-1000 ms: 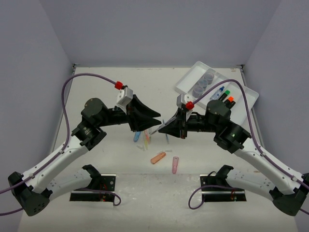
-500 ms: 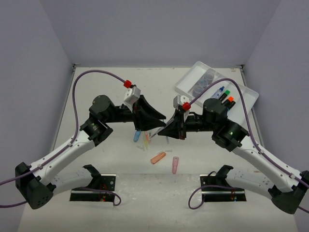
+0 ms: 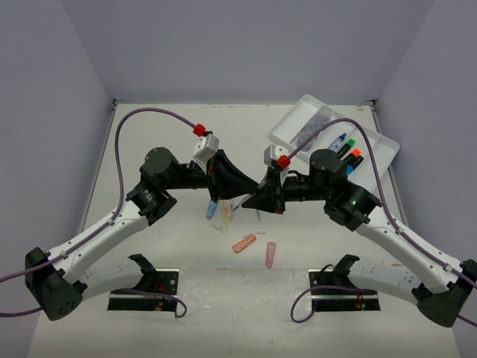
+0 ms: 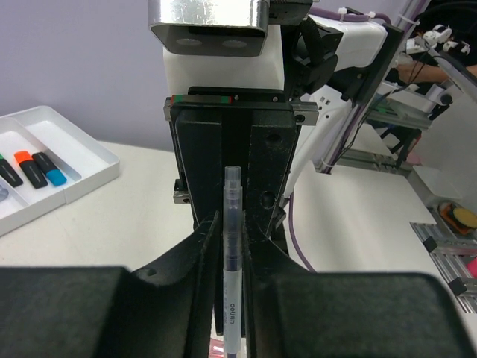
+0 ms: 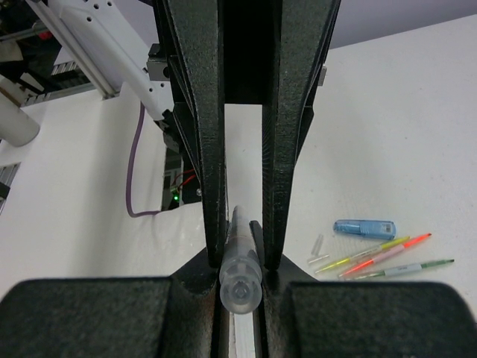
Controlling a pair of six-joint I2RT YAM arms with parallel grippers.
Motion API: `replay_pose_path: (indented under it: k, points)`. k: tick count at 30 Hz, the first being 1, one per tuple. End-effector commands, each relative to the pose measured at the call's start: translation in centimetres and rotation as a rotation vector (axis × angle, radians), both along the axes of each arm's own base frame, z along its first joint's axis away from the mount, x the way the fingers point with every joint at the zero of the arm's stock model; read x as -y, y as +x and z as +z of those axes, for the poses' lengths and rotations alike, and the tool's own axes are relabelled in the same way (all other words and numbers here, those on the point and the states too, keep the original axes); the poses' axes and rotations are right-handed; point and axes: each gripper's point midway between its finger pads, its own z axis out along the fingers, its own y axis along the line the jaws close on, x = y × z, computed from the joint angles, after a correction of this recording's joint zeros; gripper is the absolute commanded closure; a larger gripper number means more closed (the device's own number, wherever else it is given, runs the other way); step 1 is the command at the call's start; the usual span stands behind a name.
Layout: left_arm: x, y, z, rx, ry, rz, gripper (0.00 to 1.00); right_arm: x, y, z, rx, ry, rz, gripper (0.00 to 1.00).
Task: Sort the stationery into containers
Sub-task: Close the pen cap on the pen.
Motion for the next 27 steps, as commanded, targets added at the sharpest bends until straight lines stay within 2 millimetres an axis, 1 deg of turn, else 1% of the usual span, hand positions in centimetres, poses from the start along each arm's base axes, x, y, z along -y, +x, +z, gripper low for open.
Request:
replay_pose_path:
  k: [1,6,8,12,13,14,15,16,20,22,27]
  points:
    - [0.2,0.0,1.3,0.028,-0.032,0.004,0.86,-0.3,-0.3,2.8,0.048,0.053,0.022,1.00]
    - [0.4,-0.1,1.3,0.029,-0.031,-0.003,0.94,-0.4,0.0,2.9,0.040,0.057,0.008,1.00]
    - [0.5,-0.2,1.1,0.027,-0.027,-0.011,1.00,-0.6,0.3,2.9,0.036,0.055,0.000,1.00]
    - [0.6,-0.3,1.0,0.029,-0.024,-0.023,1.00,-0.7,0.9,3.1,0.025,0.051,-0.024,1.00]
    - [0.7,-0.3,0.8,0.027,-0.020,-0.029,0.99,-0.8,1.0,3.1,0.022,0.049,-0.029,1.00]
    - [0.7,-0.4,0.7,0.025,-0.015,-0.038,0.95,-0.8,1.1,3.1,0.019,0.045,-0.031,1.00]
    - [0.8,-0.4,0.7,0.023,-0.012,-0.043,0.88,-0.8,1.1,3.0,0.016,0.040,-0.031,1.00]
    - [0.9,-0.3,0.5,0.020,-0.008,-0.043,0.86,-0.8,1.1,3.1,0.019,0.040,-0.032,1.00]
    - [1.0,-0.2,0.2,0.016,0.000,-0.040,0.86,-0.7,1.0,3.1,0.020,0.038,-0.033,1.00]
    - [0.9,-0.4,0.3,0.018,-0.001,-0.045,0.84,-0.7,1.0,3.1,0.018,0.036,-0.035,1.00]
    - [0.8,-0.5,0.3,0.024,0.000,-0.045,0.65,-0.7,1.2,3.1,0.017,0.036,-0.041,1.00]
